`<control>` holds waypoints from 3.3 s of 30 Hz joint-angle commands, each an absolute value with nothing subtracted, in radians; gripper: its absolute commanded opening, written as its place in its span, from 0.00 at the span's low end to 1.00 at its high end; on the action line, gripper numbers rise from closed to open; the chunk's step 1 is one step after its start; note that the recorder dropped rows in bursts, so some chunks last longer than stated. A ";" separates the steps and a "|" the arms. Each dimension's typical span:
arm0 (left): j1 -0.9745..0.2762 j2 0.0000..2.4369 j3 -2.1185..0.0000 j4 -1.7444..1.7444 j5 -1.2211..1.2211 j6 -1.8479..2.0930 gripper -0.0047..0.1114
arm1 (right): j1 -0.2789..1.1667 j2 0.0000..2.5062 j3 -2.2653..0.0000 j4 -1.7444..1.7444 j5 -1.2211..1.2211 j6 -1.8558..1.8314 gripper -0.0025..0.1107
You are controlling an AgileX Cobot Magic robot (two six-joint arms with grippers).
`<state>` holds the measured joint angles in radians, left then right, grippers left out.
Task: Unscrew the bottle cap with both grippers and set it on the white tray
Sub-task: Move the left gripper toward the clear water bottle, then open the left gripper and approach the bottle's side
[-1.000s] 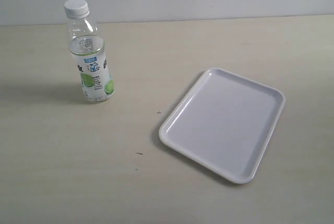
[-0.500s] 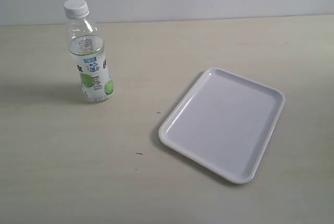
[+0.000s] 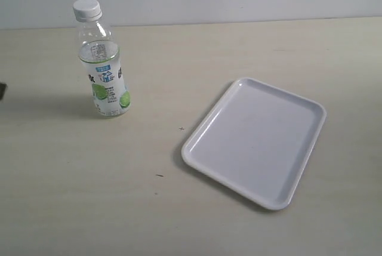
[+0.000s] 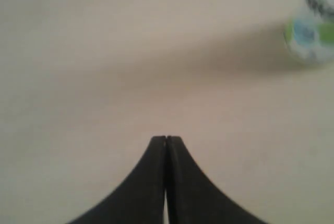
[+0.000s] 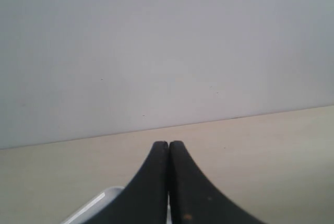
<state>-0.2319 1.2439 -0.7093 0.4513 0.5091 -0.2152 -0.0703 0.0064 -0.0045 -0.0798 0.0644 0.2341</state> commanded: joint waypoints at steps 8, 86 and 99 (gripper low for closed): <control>-0.241 1.513 -0.629 -0.953 0.273 1.154 0.04 | -0.069 0.000 0.000 -0.085 0.059 0.233 0.02; 0.051 1.932 -0.453 0.690 -0.995 -0.169 0.04 | -0.069 0.000 0.000 -0.077 0.057 0.232 0.02; 0.108 2.110 -0.525 0.926 -1.221 0.023 0.04 | -0.069 0.000 0.000 -0.077 0.057 0.232 0.02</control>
<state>0.0757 2.0560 -0.4948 0.8446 -1.2035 0.0326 -0.0703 0.0064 -0.0045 -0.0765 0.0644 0.2341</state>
